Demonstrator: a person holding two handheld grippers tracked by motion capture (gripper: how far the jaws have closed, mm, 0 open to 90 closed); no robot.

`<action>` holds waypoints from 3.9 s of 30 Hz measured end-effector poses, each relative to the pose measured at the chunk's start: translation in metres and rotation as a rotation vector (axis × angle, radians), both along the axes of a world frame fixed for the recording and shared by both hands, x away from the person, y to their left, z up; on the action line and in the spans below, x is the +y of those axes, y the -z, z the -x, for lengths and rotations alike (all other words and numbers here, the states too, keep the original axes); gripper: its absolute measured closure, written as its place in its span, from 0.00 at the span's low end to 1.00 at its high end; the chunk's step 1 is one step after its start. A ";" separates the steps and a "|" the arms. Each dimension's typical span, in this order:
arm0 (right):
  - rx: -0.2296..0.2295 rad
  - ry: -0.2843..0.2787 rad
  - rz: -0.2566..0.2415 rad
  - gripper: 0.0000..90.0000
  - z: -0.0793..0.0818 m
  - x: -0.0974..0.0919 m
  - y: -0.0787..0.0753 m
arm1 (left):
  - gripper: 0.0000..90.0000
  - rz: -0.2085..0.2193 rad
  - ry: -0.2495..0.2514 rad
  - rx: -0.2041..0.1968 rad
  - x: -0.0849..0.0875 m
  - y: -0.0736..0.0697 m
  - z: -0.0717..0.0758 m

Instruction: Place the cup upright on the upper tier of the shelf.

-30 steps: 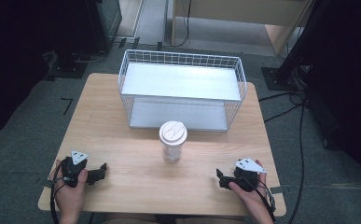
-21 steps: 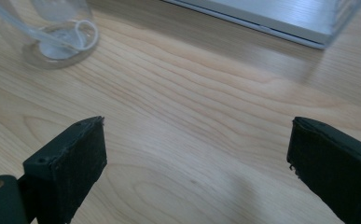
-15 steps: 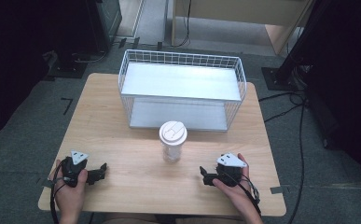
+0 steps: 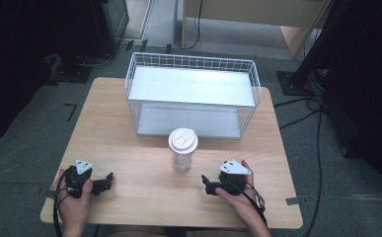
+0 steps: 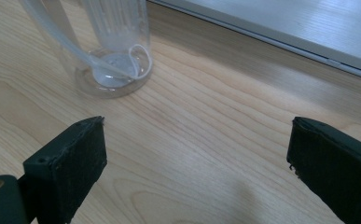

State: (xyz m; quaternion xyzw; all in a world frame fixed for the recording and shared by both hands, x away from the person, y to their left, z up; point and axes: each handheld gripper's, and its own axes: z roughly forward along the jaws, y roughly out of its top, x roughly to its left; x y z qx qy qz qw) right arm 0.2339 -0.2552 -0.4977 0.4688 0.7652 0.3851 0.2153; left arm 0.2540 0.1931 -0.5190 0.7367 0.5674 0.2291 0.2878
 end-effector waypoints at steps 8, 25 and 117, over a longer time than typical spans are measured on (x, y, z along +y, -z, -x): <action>-0.001 -0.010 -0.033 0.05 -0.003 0.013 -0.001 | 0.00 0.000 0.000 0.000 0.000 0.000 0.000; -0.021 -0.025 -0.097 0.05 -0.011 0.042 -0.005 | 0.00 0.000 0.001 0.000 0.000 0.000 0.000; -0.396 0.161 -0.249 0.18 -0.044 0.097 -0.059 | 0.00 0.006 0.005 0.000 0.000 0.000 -0.001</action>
